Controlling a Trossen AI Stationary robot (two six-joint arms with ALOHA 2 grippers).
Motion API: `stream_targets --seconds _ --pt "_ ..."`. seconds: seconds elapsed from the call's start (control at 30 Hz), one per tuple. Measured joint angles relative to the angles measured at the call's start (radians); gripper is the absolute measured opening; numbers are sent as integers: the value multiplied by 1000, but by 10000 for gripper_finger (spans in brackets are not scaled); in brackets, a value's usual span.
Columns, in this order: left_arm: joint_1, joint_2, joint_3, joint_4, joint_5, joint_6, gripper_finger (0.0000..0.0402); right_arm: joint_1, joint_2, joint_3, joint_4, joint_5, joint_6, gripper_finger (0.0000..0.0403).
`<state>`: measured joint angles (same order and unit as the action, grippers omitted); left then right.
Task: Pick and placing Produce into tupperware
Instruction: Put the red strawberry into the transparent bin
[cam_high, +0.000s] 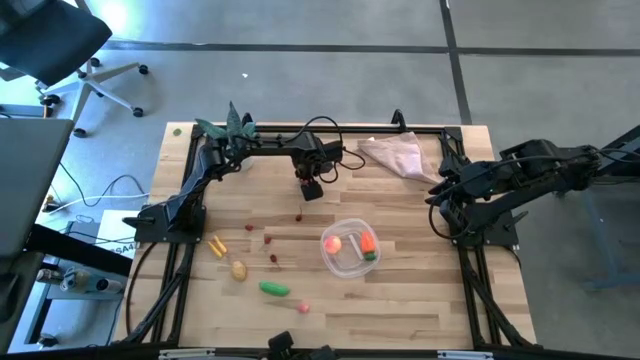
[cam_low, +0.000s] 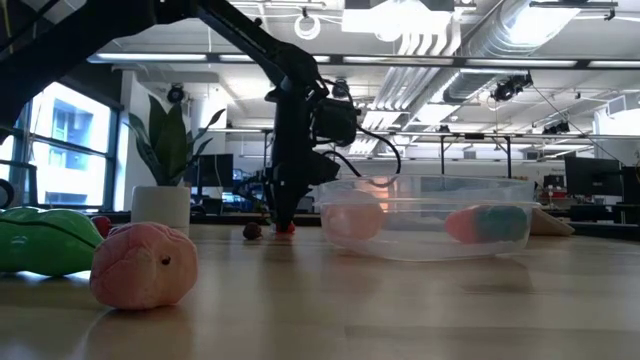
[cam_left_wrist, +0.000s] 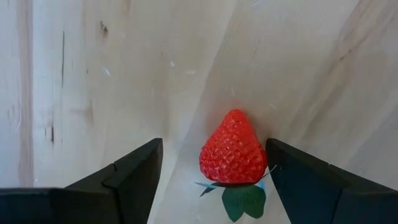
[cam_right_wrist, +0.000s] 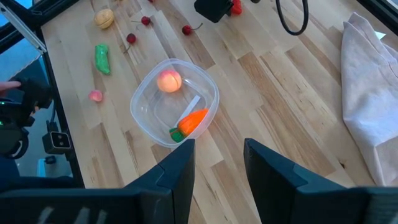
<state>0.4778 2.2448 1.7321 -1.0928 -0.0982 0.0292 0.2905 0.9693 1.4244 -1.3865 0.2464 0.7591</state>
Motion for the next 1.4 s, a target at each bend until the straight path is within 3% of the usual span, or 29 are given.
stream_targets --seconds 0.23,0.53,0.77,1.4 --pt "0 0 0 2 0 0 267 0 0 0 0 0 0 130" --pt "0 0 0 16 51 1 183 0 0 0 0 0 0 130" --pt "0 0 0 21 61 1 141 0 0 0 0 0 0 130" --pt "0 -1 0 16 61 -7 136 0 0 0 0 0 0 130"
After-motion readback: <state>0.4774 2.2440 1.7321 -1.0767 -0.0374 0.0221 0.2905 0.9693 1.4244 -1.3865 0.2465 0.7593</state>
